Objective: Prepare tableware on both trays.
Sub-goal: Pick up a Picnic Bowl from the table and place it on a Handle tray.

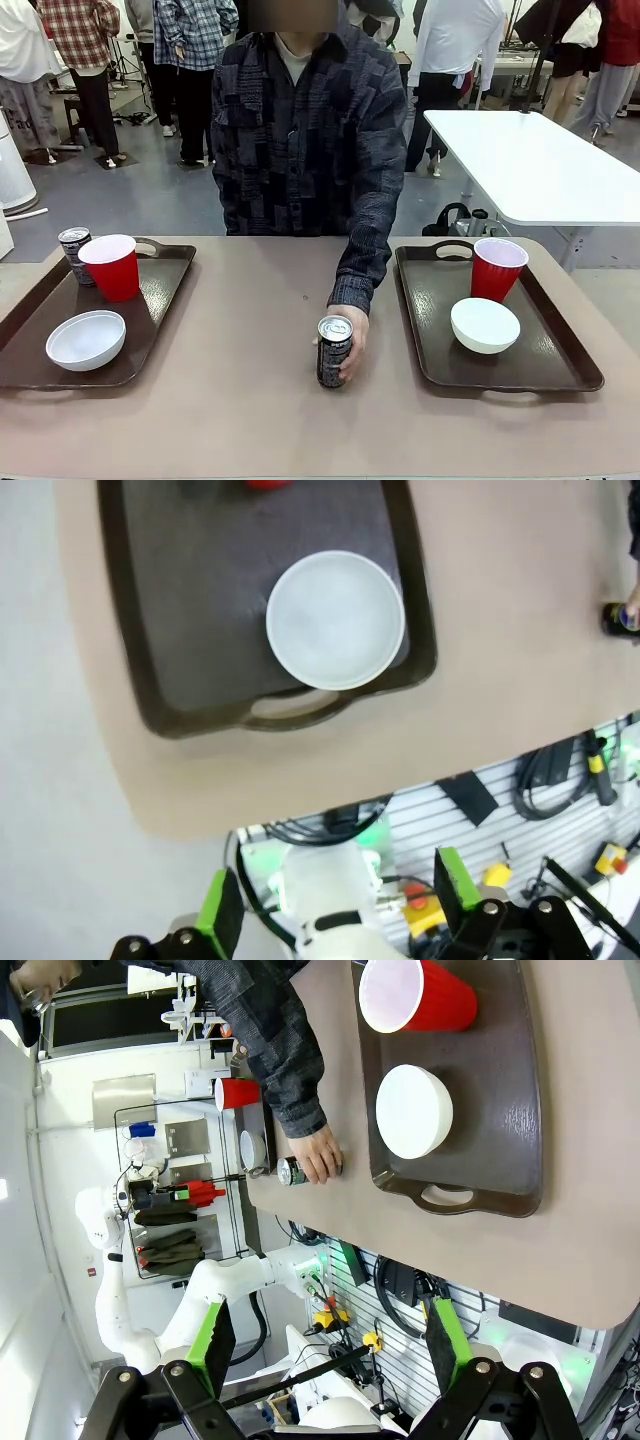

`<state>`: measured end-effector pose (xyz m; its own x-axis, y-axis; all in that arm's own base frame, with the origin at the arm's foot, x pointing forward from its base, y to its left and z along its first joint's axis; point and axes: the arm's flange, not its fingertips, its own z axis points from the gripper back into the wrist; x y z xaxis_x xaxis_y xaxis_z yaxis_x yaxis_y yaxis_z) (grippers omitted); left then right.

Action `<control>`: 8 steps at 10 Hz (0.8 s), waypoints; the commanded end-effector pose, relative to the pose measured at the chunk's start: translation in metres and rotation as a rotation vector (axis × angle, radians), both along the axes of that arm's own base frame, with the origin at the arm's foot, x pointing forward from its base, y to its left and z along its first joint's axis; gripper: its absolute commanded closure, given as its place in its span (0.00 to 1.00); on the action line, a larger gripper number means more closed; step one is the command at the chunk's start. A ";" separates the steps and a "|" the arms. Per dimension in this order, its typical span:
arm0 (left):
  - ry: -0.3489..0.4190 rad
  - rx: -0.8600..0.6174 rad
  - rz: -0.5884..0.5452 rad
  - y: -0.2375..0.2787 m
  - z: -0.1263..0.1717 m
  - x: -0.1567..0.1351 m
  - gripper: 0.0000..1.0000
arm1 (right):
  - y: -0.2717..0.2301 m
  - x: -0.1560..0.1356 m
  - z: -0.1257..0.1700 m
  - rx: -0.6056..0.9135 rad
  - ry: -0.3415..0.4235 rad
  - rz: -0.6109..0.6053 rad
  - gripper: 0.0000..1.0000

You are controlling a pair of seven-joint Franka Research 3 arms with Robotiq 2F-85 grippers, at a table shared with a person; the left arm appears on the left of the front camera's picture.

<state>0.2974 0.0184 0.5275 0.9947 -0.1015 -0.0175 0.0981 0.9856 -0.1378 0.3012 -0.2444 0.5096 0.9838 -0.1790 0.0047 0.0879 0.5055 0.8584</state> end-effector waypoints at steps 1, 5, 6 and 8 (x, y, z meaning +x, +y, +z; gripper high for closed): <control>0.004 -0.006 -0.007 -0.001 0.002 -0.001 0.00 | 0.000 -0.003 0.002 -0.005 0.014 0.000 0.00; 0.004 -0.006 -0.007 -0.001 0.002 -0.001 0.00 | 0.000 -0.003 0.002 -0.005 0.014 0.000 0.00; 0.004 -0.006 -0.007 -0.001 0.002 -0.001 0.00 | 0.000 -0.003 0.002 -0.005 0.014 0.000 0.00; 0.004 -0.006 -0.007 -0.001 0.002 -0.001 0.00 | 0.000 -0.003 0.002 -0.005 0.014 0.000 0.00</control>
